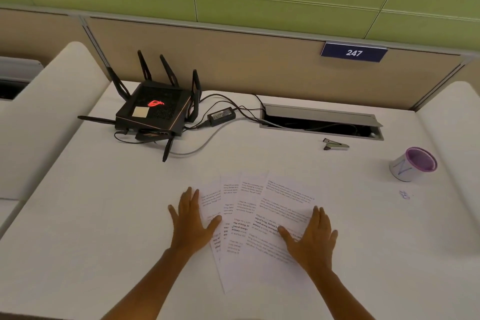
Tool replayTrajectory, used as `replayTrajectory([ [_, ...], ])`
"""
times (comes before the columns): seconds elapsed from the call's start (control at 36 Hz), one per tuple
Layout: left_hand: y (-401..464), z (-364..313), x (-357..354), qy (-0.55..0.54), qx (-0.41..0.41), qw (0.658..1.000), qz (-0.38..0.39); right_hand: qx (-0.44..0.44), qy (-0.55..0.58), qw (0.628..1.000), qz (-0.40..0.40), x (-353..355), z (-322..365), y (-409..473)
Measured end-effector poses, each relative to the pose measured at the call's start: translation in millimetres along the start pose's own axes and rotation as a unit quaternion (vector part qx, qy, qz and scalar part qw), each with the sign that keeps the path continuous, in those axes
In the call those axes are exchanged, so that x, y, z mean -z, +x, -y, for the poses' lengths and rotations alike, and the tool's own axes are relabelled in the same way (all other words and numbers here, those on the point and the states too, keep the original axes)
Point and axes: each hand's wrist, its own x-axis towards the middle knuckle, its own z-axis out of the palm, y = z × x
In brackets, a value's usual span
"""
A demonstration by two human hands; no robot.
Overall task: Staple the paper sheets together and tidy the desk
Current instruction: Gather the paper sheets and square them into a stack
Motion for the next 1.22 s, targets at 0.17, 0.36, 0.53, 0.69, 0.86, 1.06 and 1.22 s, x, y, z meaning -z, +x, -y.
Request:
replayTrajectory([
  [0.17,11,-4,-3,0.063,-0.025,0.996,0.052,0.026,-0.006,0.999,0.044,-6,4,1],
  [0.36,16,-12,-7,0.045,-0.044,0.996,0.065,0.060,-0.008,0.996,0.068,-8,24,0],
  [0.53,17,-20,-5,0.040,-0.057,0.994,0.086,0.090,-0.031,0.992,0.086,-16,37,-2],
  [0.69,17,-20,-6,0.037,-0.056,0.993,0.093,0.117,-0.024,0.988,0.093,-22,46,-4],
  [0.86,14,-25,-4,0.018,-0.066,0.992,0.105,0.130,-0.033,0.986,0.099,-27,49,-4],
  [1.06,-2,-51,4,-0.211,-0.003,0.977,0.037,0.128,-0.030,0.987,0.094,-28,47,-4],
  [1.22,-37,-74,-1,-0.341,0.094,0.935,0.016,0.126,-0.016,0.987,0.102,-27,45,-3],
])
